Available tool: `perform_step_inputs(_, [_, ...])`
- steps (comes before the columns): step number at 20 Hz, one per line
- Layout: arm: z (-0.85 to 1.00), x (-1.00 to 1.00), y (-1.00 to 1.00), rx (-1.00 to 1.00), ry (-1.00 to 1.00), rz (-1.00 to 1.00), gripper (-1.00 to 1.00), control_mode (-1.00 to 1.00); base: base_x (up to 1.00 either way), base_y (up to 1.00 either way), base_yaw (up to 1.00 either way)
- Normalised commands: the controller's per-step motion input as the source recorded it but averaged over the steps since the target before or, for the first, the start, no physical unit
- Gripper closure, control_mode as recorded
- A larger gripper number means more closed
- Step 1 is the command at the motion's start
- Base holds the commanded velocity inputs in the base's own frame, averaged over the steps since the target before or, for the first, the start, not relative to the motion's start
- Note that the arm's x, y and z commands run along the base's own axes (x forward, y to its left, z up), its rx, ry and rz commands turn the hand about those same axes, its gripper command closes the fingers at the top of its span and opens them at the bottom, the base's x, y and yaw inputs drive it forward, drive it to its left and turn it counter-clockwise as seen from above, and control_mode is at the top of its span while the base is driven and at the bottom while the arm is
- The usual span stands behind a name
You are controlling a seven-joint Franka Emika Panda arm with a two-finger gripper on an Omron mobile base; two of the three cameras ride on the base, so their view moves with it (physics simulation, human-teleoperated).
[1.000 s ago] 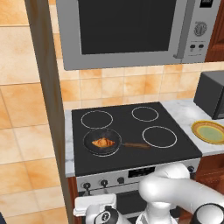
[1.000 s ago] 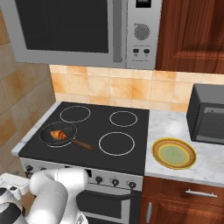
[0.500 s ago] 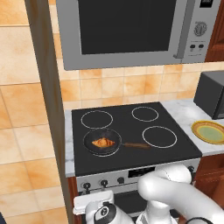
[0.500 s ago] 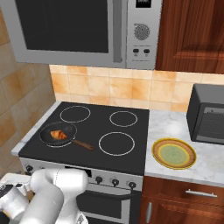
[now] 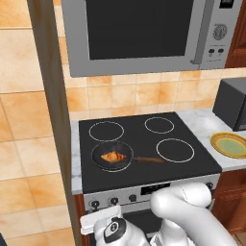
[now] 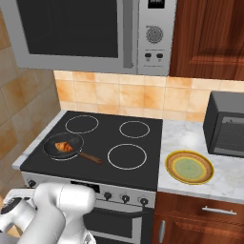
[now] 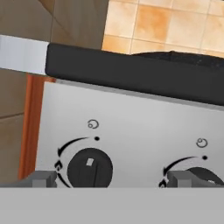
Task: Pick the croissant and place it on the pan. Then turn on the stove to warm the croissant.
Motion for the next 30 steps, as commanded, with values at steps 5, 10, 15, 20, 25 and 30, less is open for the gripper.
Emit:
perform_step_inputs(5, [-0.32,0.19,0.18,0.00,0.00,0.06,-1.00,-1.00,0.00,0.00,0.00])
perform_step_inputs(10, [-0.29,0.17,0.17,0.00,-0.01,0.05,-1.00,-1.00,0.00,0.00,0.00])
perform_step_inputs(15, [-0.13,0.17,0.05,0.00,-0.04,0.02,-1.00,-1.00,0.00,0.00,0.00])
perform_step_inputs(20, [0.00,0.01,0.00,0.00,-0.09,0.00,-1.00,-1.00,0.00,0.00,0.00])
perform_step_inputs(25, [0.03,0.00,0.00,0.00,-0.06,0.00,-1.00,-1.00,0.00,0.00,0.00])
perform_step_inputs(30, [0.14,0.00,0.00,0.00,-0.01,0.00,-1.00,-1.00,0.00,0.00,0.00])
